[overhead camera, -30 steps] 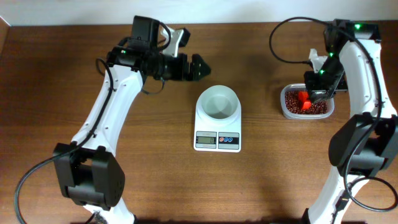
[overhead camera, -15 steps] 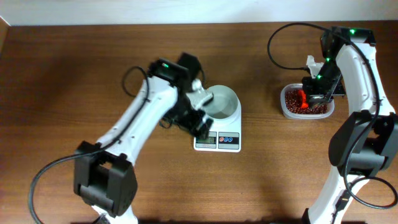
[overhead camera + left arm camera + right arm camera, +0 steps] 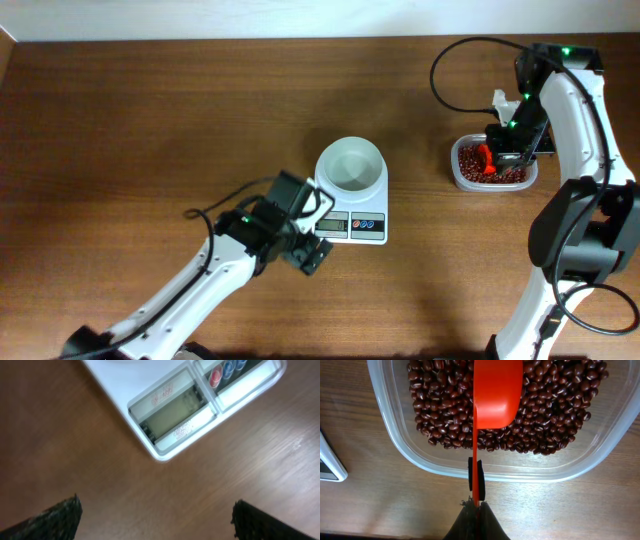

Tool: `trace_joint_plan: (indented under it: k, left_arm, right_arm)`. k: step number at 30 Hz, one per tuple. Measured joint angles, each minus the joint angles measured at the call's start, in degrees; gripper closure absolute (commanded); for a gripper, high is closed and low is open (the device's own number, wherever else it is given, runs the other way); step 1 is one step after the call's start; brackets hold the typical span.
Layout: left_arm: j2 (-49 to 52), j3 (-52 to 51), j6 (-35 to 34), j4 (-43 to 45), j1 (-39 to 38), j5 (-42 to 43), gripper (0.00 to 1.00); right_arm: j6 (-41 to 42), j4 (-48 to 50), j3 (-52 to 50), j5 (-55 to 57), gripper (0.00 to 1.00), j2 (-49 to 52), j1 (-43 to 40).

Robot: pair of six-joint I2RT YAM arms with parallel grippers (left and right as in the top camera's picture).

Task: Scoop item into bowl and weigh 50g on scale
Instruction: 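Move the left gripper down to the front of the scale display, then push the scoop into the red beans with the right gripper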

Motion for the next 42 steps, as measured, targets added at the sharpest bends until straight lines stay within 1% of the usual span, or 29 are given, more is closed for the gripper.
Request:
trace_joint_plan:
  k: [1,3,6,10,16,17,20,23,25,27,29,30,33,37,40,41,42]
  left_arm:
    - [0.7,-2.6,0.0,1.4,0.0,-0.4,0.01]
    - [2.4,-4.7,0.4,1.8,0.0,-0.8,0.01]
    - [6.1,-4.9,0.8,2.7,0.0,-1.0,0.01]
    - [13.4,-4.0,1.2,4.3,-0.2,-1.8,0.00]
    - [14.6,-3.5,3.9,8.2,-0.4,-2.5,0.01]
    - [14.8,-3.5,6.0,8.9,-0.4,-1.8,0.01]
    - [14.8,-3.5,9.6,9.6,-0.4,-0.7,0.01]
    - [14.8,-3.5,11.3,9.5,-0.4,-0.2,0.01]
    - [14.8,-3.5,11.6,9.4,-0.4,-0.1,0.01]
    - [14.8,-3.5,11.6,9.3,-0.4,-0.1,0.01]
    - [14.8,-3.5,11.9,9.3,-0.4,0.0,0.01]
    - [14.8,-3.5,12.6,9.3,-0.4,0.3,0.01]
    - [14.8,-3.5,15.0,9.4,-0.4,1.1,0.01]
    - [14.8,-3.5,16.3,9.4,-0.4,1.6,0.01]
    - [14.8,-3.5,16.5,9.4,-0.4,1.6,0.01]
    - [14.8,-3.5,16.5,9.4,-0.4,1.6,0.01]
    - [14.8,-3.5,16.5,9.4,-0.4,1.6,0.01]
  right_arm:
    - [0.0,0.0,0.0,0.0,0.95,0.0,0.0]
    - [0.0,0.0,0.0,0.0,0.95,0.0,0.0]
    - [0.0,0.0,0.0,0.0,0.95,0.0,0.0]
    - [0.0,0.0,0.0,0.0,0.95,0.0,0.0]
    - [0.2,0.0,0.0,0.0,0.95,0.0,0.0]
    - [0.2,0.1,0.0,0.0,0.95,0.0,0.0]
    - [0.1,0.1,0.0,0.0,0.95,0.0,0.0]
    - [0.2,0.1,0.0,0.0,0.95,0.0,0.0]
    - [0.2,0.1,0.0,0.0,0.85,0.0,0.0]
    - [0.3,0.3,0.0,0.0,0.83,0.0,0.0]
    - [0.9,0.7,0.0,0.0,0.74,0.0,0.0]
    - [1.1,0.8,0.0,0.0,0.67,0.0,0.0]
    - [1.7,0.9,0.0,0.0,0.56,0.0,0.0]
    - [1.7,0.9,0.0,0.0,0.54,0.0,0.0]
    - [1.7,-0.2,0.1,-0.4,0.50,0.0,0.0]
    - [1.7,-0.4,0.3,-0.5,0.43,0.0,0.0]
    - [1.7,-0.5,0.5,-0.7,0.38,0.0,0.0]
